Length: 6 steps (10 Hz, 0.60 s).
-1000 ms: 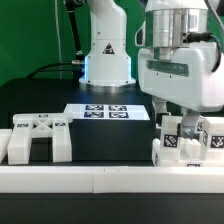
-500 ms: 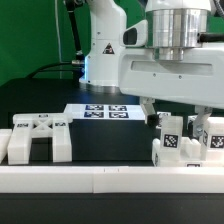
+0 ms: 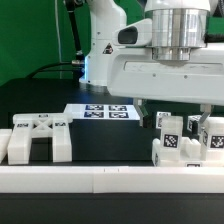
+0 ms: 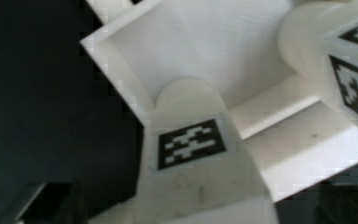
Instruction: Assemble chair
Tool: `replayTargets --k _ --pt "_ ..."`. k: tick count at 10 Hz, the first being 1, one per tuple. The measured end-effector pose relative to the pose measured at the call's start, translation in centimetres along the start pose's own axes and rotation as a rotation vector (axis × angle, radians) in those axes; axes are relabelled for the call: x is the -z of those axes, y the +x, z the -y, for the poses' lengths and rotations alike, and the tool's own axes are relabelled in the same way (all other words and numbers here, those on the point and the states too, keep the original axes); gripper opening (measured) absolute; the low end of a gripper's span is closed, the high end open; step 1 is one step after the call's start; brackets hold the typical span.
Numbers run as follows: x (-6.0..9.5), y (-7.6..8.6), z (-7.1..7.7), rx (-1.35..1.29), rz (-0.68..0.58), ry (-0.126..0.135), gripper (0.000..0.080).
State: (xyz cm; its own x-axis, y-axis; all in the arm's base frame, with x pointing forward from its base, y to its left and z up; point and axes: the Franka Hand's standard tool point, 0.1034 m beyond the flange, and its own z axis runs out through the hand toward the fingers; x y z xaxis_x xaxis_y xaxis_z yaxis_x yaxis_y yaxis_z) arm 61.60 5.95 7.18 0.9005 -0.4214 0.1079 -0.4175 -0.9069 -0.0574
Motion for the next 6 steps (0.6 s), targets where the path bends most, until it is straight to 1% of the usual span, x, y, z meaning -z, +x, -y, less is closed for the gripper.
replayTargets --k 2,4,6 --pt "-0.01 0.01 -0.06 0.087 0.000 -0.003 0.0649" --pt "-0.01 0.24 -0.46 0.181 -0.001 -0.007 0.0649" --pt "-0.02 0.22 -0.45 0.178 -0.001 -0.007 0.0383"
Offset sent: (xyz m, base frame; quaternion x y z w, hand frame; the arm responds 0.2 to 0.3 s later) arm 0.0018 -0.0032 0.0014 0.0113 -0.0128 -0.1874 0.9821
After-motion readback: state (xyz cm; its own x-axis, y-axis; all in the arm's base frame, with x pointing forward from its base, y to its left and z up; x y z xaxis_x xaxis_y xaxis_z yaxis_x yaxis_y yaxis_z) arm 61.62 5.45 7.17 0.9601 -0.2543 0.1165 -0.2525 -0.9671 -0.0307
